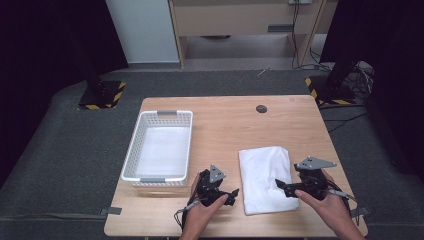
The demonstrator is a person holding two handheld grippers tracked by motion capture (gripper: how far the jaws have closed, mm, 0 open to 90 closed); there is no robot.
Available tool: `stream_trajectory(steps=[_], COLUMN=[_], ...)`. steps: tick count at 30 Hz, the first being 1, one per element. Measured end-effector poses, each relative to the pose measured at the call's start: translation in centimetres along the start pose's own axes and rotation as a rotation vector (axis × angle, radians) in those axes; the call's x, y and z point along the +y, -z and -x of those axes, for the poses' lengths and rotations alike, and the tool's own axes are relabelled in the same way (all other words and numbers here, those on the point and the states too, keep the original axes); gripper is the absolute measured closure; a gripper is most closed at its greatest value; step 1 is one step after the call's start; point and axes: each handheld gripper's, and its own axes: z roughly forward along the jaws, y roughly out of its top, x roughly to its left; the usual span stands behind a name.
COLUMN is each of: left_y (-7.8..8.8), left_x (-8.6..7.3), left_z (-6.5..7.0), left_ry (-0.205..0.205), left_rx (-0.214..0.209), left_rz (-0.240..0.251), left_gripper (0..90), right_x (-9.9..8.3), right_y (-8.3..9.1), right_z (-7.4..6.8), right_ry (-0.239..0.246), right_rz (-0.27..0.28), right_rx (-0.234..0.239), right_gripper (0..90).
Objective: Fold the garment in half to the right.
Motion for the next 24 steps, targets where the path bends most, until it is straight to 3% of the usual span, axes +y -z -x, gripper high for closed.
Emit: stream_trajectory(steps=[8, 15, 24], left_y=[0.1, 0.1, 0.3], left_x=[-0.1, -0.4, -0.8], left_z=[-0.3, -0.4, -1.5], left_ry=[0.024, 0.032, 0.066], left_rx=[0.001, 0.0, 0.01], left_rz=[0.003, -0.002, -0.003], left_gripper=[4.8, 4.8, 4.8], right_x=[1.4, 2.2, 2.1], right_y=[-1.3, -3.8, -6.5], right_z=[-1.2, -2.4, -2.5], right_ry=[0.036, 0.063, 0.064], right_rz=[-0.014, -0.039, -0.072], right_rx=[0.027, 0.063, 0.088], right_gripper=[7.4, 7.3, 7.3])
